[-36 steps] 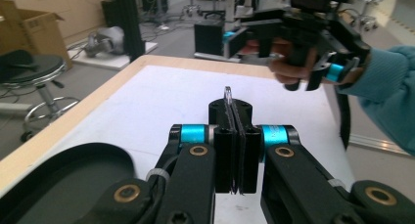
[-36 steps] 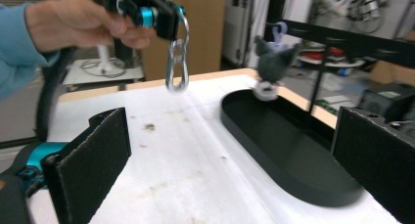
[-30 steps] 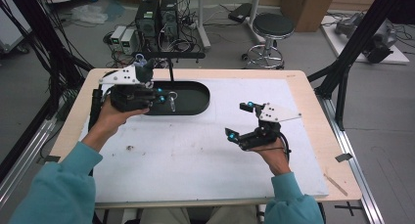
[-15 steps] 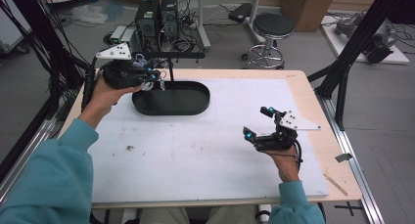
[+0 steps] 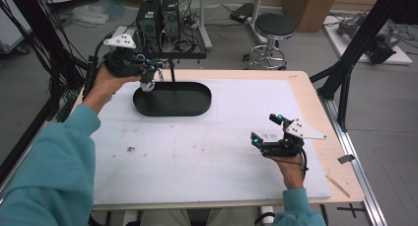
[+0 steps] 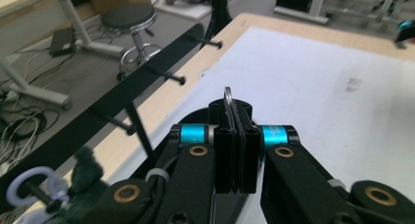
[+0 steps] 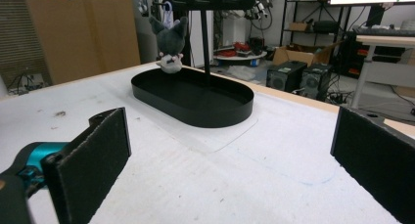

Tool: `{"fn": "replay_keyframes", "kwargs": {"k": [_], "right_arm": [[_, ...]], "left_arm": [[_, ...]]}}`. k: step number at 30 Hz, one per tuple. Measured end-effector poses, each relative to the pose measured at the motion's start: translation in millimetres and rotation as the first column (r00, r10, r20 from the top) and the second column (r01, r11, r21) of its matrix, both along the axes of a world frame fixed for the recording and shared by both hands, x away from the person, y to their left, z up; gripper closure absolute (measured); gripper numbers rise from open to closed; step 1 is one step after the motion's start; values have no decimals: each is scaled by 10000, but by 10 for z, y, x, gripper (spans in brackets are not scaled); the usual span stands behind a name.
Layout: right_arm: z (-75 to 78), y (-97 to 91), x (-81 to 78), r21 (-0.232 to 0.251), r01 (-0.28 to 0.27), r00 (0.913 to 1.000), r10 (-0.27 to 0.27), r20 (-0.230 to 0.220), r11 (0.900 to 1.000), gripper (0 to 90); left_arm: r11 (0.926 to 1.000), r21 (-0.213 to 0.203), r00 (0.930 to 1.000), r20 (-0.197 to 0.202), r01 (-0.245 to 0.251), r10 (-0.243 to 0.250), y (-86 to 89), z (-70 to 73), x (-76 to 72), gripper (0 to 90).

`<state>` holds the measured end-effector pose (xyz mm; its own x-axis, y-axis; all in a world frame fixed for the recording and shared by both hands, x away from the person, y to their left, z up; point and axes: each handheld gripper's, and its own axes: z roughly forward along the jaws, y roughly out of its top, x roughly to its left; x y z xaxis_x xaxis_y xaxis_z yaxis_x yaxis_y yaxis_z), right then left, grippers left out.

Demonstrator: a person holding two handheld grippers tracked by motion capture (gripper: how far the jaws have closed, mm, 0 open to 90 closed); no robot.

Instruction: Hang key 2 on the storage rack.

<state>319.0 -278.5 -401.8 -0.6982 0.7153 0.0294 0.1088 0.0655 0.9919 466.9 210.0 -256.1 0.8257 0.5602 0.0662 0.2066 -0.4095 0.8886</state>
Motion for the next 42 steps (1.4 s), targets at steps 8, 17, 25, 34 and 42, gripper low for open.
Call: {"fn": "replay_keyframes", "kwargs": {"k": [8, 17, 25, 34, 42], "right_arm": [[-37, -73, -42, -52, 426, 9989, -424, 198, 9991, 6], [-193, -193, -90, 97, 789, 9968, -790, 120, 9968, 6], [-304, -260, -109, 354, 936, 9954, -943, 179, 9950, 6], [-375, -261, -110, 427, 1031, 9946, -1036, 110, 9938, 6], [-449, -254, -101, 403, 1149, 9933, -1152, 71, 9926, 5]], "left_arm": [[9993, 297, 9996, -164, -228, 233, -7, 18, 132, 882], [9965, 704, 9983, -320, -460, 484, -46, 2, 263, 882], [9929, 995, 9965, -443, -658, 705, -77, -8, 365, 882], [9871, 1309, 9932, -580, -922, 1005, -50, -72, 431, 882], [9844, 1422, 9916, -623, -1039, 1137, -66, -107, 464, 882]]}}
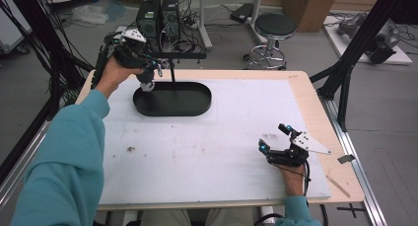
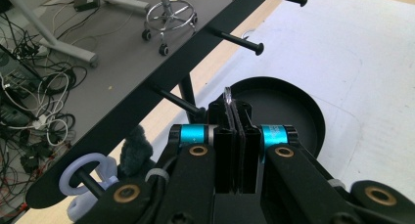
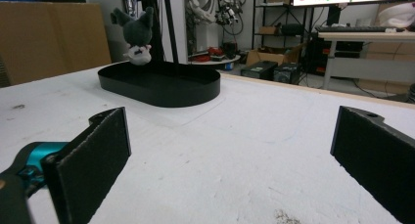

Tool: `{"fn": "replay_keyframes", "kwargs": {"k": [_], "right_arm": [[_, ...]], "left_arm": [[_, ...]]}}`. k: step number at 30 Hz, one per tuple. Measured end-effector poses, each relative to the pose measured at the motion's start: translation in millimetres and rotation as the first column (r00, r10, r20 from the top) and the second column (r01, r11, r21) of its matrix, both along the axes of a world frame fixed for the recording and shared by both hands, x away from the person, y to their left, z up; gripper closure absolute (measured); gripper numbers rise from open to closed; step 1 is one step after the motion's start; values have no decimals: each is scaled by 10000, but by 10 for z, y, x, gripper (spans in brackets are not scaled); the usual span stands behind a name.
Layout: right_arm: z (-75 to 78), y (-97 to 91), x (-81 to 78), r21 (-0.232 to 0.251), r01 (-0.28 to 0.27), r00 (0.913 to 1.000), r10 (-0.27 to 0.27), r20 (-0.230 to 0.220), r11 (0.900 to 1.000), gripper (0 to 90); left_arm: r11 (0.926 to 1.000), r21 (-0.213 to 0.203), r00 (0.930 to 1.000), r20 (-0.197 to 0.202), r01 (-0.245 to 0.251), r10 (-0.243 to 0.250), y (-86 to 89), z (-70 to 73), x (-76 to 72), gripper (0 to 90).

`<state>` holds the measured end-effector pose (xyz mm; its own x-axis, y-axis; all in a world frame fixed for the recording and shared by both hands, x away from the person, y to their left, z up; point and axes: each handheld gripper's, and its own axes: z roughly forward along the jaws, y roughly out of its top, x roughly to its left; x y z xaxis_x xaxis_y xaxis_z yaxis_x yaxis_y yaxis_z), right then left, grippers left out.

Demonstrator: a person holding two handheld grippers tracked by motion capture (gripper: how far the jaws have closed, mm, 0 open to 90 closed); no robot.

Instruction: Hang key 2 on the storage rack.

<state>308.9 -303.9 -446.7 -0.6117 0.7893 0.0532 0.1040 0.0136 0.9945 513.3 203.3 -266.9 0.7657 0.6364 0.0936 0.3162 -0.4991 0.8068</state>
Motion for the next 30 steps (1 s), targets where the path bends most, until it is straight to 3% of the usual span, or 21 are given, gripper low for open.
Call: {"fn": "replay_keyframes", "kwargs": {"k": [8, 14, 30], "right_arm": [[-17, 1, 5, -84, 32, 9999, -31, 143, 10000, 5], [-49, 26, 9, -129, -43, 9999, 42, -108, 9999, 5], [-62, 34, 17, -241, -11, 10000, 9, -91, 9997, 6]], "left_arm": [[9999, 4, 9999, 17, -100, 100, 6, -26, 35, 882], [9998, -40, 9998, -17, -193, 193, 27, -42, 57, 882], [9986, 2, 9986, 61, -527, 527, 48, -84, 125, 882]]}}
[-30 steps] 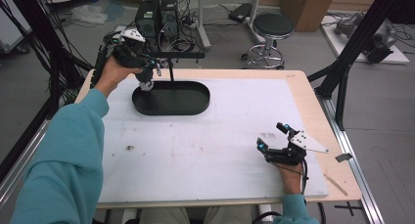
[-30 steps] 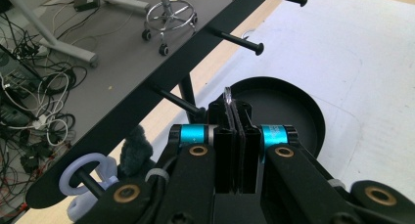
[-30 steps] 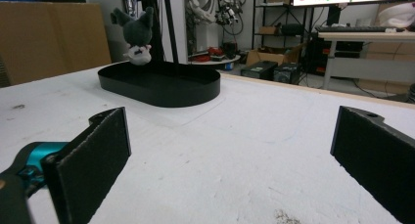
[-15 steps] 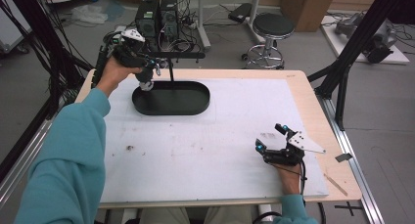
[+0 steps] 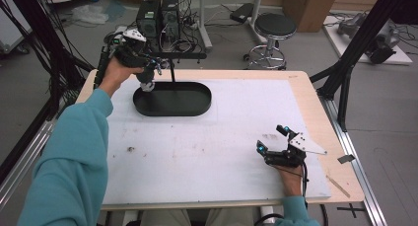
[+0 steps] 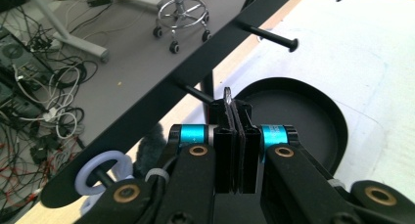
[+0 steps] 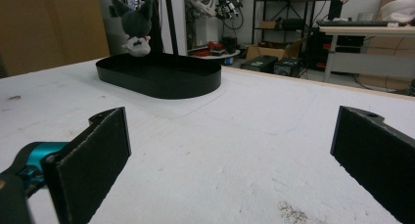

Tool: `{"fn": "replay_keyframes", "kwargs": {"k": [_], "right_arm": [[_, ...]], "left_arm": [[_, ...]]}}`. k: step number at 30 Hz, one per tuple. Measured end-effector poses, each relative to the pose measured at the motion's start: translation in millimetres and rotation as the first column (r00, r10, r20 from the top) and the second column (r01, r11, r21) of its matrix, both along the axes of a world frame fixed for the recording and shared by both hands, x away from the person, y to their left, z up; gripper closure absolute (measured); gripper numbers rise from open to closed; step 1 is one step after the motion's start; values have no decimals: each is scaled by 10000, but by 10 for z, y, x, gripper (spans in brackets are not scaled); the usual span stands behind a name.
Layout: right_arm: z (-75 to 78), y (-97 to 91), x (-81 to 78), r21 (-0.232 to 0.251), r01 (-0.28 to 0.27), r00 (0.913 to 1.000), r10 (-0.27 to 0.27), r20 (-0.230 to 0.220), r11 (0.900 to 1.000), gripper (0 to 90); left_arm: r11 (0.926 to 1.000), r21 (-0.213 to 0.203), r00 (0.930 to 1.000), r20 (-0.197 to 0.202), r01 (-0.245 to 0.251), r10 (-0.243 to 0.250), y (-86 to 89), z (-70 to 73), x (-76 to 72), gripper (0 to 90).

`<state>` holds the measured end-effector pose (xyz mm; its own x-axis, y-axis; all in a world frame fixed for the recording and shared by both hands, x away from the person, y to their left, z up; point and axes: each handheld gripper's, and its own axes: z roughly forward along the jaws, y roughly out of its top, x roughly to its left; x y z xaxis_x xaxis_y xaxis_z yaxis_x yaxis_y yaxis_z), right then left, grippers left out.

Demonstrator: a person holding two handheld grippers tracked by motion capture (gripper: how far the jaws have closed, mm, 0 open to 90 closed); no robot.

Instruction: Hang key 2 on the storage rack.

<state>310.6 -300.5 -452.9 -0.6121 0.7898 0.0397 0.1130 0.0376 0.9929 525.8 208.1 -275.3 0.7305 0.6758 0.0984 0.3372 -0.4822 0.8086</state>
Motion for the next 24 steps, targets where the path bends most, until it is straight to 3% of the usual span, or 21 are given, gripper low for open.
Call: {"fn": "replay_keyframes", "kwargs": {"k": [24], "right_arm": [[-5, 10, -12, -16, -11, 10000, 11, 29, 10000, 5]], "left_arm": [[9978, -135, 9977, 173, -647, 649, -49, 1, 127, 882]]}}
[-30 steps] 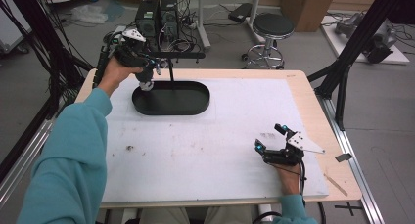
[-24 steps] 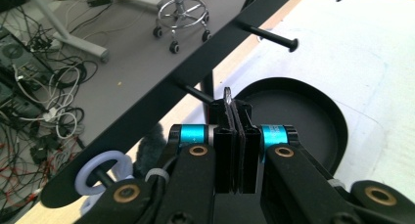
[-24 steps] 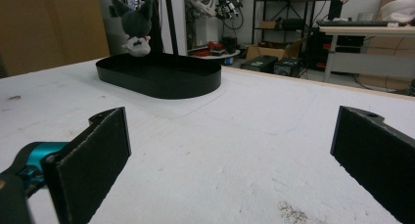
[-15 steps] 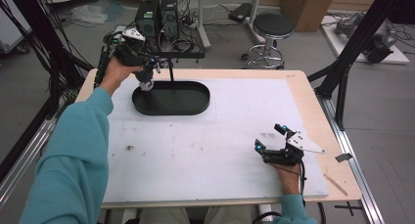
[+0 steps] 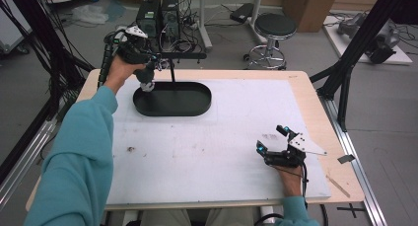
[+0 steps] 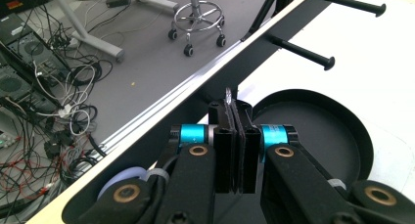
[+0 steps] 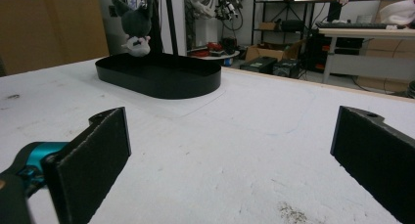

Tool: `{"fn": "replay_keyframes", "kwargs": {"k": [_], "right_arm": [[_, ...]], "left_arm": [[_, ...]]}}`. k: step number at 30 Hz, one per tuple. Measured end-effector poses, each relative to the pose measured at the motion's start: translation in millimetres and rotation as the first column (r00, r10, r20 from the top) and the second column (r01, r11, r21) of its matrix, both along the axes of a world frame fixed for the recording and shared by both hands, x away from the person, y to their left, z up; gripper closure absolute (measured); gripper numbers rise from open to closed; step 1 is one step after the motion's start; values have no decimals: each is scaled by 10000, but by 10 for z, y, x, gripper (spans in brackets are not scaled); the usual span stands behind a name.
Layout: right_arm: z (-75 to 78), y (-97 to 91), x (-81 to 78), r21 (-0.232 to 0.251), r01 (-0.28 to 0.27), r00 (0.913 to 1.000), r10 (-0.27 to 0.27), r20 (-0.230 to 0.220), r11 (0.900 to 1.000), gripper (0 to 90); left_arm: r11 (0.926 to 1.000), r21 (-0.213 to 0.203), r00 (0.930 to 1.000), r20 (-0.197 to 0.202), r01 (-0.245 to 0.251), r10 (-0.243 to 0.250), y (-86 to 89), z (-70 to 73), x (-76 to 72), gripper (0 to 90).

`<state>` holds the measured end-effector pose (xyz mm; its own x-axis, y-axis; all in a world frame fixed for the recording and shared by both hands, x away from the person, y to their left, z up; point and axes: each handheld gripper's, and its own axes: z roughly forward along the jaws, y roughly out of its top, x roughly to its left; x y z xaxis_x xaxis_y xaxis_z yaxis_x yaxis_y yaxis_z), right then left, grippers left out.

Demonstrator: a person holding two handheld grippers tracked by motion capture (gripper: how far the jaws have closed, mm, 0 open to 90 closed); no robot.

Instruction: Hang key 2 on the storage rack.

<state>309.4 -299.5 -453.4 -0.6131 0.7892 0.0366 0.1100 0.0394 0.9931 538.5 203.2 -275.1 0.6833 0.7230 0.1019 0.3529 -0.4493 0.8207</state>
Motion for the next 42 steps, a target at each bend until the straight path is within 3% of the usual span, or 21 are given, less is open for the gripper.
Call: {"fn": "replay_keyframes", "kwargs": {"k": [11, 17, 20, 23, 24, 25, 26, 28, 33, 37, 39, 42], "right_arm": [[-1, 0, 0, -6, 8, 10000, -8, 2, 10000, 5], [-1, 0, 0, 3, 35, 10000, -35, -14, 10000, 5], [-2, 2, 1, -36, 36, 10000, -36, 28, 10000, 5], [-3, 2, -1, -52, 40, 10000, -40, 47, 10000, 5], [-3, 2, -1, -49, 46, 10000, -46, 52, 10000, 6], [-5, 5, -4, -28, 70, 9999, -70, 72, 10000, 6], [-5, 4, -5, -32, 60, 10000, -60, 63, 10000, 6], [-6, 2, -5, -10, 54, 10000, -54, 47, 10000, 6], [-7, 4, -7, -56, 87, 9999, -87, 100, 9999, 6], [-9, 5, -11, -13, 143, 9999, -143, 96, 9999, 6], [-9, 4, -17, -7, 132, 9999, -132, 97, 9999, 5], [-12, -1, -18, 15, 166, 9995, -167, 264, 9999, 6]], "left_arm": [[9998, -38, 9998, 67, -180, 180, -6, -17, 26, 874], [9990, -361, 9995, 201, -246, 254, 20, 16, 15, 733], [9983, -449, 9983, 426, -384, 403, 38, 24, 8, 578], [9956, -902, 9950, 935, -263, 347, 63, 56, -9, 359], [9953, -765, 9909, 1163, -588, 675, 49, 68, -17, 276], [9951, -712, 9892, 1245, -689, 774, 42, 71, -21, 79], [9946, -927, 9915, 1170, -468, 576, 59, 81, -34, 24], [9910, -1321, 9916, 1237, -221, 386, 101, 98, -77, 17], [9876, -1568, 9876, 1558, 42, 205, 180, 141, -278, 17], [9818, -1869, 9781, 2080, 326, 71, 261, 163, -540, 17], [9787, -2024, 9703, 2413, 345, 157, 320, 134, -711, 17], [9723, -2281, 9641, 2655, 516, 111, 412, 46, -954, 17]]}}
